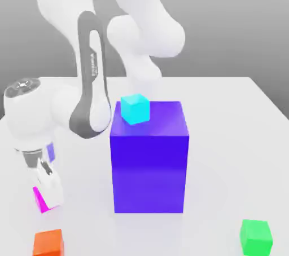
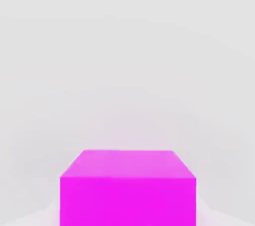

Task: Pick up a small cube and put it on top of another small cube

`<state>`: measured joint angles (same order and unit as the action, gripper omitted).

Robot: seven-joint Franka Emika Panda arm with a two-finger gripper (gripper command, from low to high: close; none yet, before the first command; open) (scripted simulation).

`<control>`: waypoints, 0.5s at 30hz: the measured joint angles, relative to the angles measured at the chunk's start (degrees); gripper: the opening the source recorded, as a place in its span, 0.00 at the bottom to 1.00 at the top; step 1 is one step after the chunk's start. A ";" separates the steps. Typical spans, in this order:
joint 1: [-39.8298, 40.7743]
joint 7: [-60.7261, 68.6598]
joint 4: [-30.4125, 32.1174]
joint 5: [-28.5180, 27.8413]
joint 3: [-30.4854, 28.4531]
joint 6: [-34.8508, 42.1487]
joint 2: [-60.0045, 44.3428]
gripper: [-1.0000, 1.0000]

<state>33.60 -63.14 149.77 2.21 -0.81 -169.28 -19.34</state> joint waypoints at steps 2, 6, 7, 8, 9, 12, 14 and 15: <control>-0.07 -0.06 0.55 0.00 -0.09 2.35 3.02 0.00; -0.40 -0.84 1.92 -1.28 -0.58 7.64 9.53 0.00; -1.58 -1.39 1.94 -2.83 -0.33 7.80 10.45 0.00; -2.83 -2.83 1.07 -4.22 0.10 8.15 10.80 0.00; -4.26 -4.55 0.01 -5.12 0.80 8.66 10.80 0.00; -8.97 -10.72 -3.78 -7.16 3.22 10.46 10.11 0.00; -12.21 -15.00 -6.43 -8.30 4.93 11.74 9.49 0.00; -13.88 -17.15 -7.78 -8.86 5.74 12.37 9.18 0.00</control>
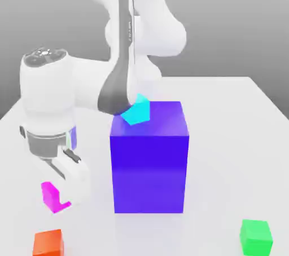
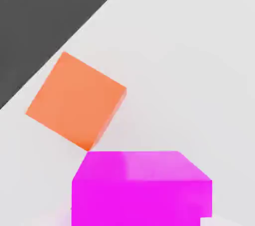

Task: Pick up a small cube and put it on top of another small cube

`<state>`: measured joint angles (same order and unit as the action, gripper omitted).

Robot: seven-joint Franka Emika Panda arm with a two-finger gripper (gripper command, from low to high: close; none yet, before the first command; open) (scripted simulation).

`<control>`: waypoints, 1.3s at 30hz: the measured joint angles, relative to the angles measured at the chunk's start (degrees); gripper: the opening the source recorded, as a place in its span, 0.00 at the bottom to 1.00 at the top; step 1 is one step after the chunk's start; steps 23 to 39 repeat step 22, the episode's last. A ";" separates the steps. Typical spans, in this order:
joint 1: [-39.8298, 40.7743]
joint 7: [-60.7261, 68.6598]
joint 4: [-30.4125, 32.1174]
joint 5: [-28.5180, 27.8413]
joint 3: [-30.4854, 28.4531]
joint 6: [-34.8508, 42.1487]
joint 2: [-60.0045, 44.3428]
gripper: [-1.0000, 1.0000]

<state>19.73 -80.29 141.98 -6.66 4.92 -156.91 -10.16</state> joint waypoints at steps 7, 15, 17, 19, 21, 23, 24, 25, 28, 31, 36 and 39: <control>-12.14 -14.03 -5.68 0.08 6.98 5.20 -2.47 0.00; -24.71 -26.93 -9.22 -2.01 14.52 9.87 -4.92 0.00; -26.29 -28.72 -9.53 -4.40 13.45 7.17 -8.17 0.00; -28.06 -30.20 -9.79 -6.48 11.57 4.15 -11.66 1.00; -28.06 -30.19 -9.79 -6.48 11.57 4.13 -11.66 1.00; -28.06 -30.19 -9.79 -6.48 11.57 4.13 -11.66 1.00; -28.06 -30.19 -9.79 -6.48 11.57 4.13 -11.66 1.00; -28.06 -30.19 -9.79 -6.48 11.57 4.13 -11.66 1.00; -28.06 -30.19 -9.79 -6.48 11.57 4.13 -11.66 1.00; -28.06 -30.19 -9.79 -6.48 11.57 4.13 -11.66 1.00; -28.06 -30.19 -9.79 -6.48 11.57 4.13 -11.66 1.00; -28.06 -30.19 -9.79 -6.48 11.57 4.13 -11.66 1.00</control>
